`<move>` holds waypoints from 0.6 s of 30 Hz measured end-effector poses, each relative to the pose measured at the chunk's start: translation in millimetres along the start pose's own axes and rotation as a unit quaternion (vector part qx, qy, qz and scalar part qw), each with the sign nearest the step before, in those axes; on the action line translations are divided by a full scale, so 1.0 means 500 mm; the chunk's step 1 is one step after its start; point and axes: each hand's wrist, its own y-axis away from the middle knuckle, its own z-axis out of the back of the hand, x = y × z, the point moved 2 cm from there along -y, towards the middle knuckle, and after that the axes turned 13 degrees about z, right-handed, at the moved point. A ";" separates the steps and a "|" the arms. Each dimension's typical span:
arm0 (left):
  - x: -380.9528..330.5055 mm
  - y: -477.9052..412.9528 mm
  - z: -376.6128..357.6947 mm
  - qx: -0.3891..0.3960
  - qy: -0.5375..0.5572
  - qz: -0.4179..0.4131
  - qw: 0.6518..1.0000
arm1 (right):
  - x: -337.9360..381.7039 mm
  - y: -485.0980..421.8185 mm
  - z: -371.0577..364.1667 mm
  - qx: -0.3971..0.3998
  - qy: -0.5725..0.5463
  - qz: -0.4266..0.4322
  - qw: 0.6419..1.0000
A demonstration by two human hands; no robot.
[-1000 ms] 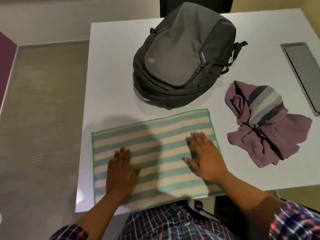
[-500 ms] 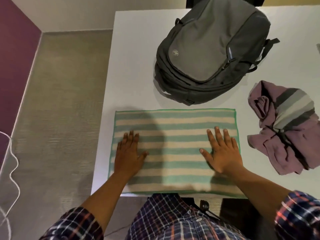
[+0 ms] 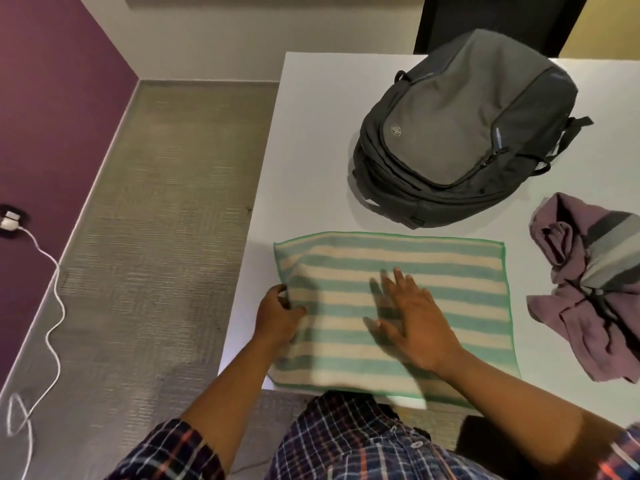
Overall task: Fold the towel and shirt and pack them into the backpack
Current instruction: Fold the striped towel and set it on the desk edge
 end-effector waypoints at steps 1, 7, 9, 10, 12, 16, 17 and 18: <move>-0.009 0.009 -0.003 0.029 0.011 -0.008 0.999 | 0.024 -0.019 0.004 -0.008 -0.046 0.012 0.999; -0.067 0.063 -0.033 0.197 0.193 -0.037 0.960 | 0.149 -0.089 0.014 0.024 -0.177 -0.038 0.983; -0.083 0.062 -0.041 0.232 0.280 -0.003 0.932 | 0.168 -0.094 -0.002 0.015 -0.184 -0.067 0.980; -0.091 0.061 -0.043 0.238 0.328 0.025 0.914 | 0.175 -0.093 -0.008 0.011 -0.170 -0.071 0.983; -0.102 0.054 -0.046 0.209 0.403 0.065 0.889 | 0.175 -0.086 -0.015 -0.008 -0.173 -0.082 0.982; -0.110 0.016 -0.036 0.141 0.476 0.142 0.856 | 0.179 -0.064 -0.015 -0.034 -0.290 -0.080 0.953; -0.114 0.015 -0.036 0.153 0.469 0.155 0.856 | 0.182 -0.058 -0.012 -0.045 -0.312 -0.077 0.946; -0.117 0.013 -0.037 0.154 0.455 0.162 0.862 | 0.184 -0.051 -0.009 -0.058 -0.331 -0.080 0.938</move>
